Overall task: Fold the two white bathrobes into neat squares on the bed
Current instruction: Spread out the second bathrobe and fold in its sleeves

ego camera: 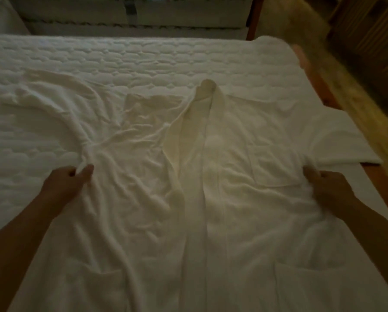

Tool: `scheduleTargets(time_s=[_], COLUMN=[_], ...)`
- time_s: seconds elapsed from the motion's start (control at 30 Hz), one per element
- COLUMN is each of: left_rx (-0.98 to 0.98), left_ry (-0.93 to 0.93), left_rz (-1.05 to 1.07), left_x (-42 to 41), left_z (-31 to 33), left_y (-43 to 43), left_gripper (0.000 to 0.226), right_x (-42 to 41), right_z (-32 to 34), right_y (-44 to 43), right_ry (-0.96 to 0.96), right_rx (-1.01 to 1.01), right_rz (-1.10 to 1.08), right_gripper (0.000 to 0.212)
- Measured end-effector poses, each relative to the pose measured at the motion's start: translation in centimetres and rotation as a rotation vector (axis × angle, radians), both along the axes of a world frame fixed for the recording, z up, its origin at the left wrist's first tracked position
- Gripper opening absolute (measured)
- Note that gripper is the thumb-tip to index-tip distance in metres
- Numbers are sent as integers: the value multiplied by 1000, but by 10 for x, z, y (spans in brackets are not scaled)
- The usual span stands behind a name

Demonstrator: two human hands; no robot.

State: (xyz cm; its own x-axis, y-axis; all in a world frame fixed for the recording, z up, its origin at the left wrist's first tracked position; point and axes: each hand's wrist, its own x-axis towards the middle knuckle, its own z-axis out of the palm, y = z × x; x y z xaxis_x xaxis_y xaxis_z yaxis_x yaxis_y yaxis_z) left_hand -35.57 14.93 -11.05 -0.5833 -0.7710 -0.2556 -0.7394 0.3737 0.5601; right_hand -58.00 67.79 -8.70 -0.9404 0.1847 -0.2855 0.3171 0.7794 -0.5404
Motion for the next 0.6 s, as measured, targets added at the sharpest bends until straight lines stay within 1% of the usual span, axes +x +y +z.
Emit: scheduleTargets(time_s=[0.07,0.1,0.17,0.23,0.33,0.37,0.4,0.43,0.5,0.57,0.6], left_rx=[-128,-191,-225,-224,-191,-201,-207,-208,-176,-133,-136], left_ry=[-25,-40,-67,-94,-43,-28,-43,-70,-159,-176,-162], left_rz=[-71,-53,12,35,156,183,189,180,164,198,210], left_x=[-6,-5,-4,-5,-22,-32,-42,-52,-67,-70,-69], left_z=[-8,-17,-29,-36,-30,-28,-23,-23,-22,-23,-28], left_y=[-3,-6,-10,-12,-14,-14,-15,-18,-28,-42,-50], left_gripper=[66,61,54,53,64,62,58,54,50,53,57], right_x=[-7,-8,-9,-11,-27,-31,-37,-40,-43,-45,-47], right_z=[-4,-7,-12,-12,-5,-2,-2,-3,-5,-8,-9], right_y=[3,6,12,15,11,9,9,10,18,26,29], right_ry=[37,48,55,34,-31,-45,-52,-53,-39,-13,-13], right_rx=[61,89,102,64,-73,-133,-191,-209,-167,-89,-64], right_rz=[60,50,26,-10,-123,-162,-177,-180,-149,-153,-167], right_gripper=[54,51,51,58,85,92,95,92,75,61,59])
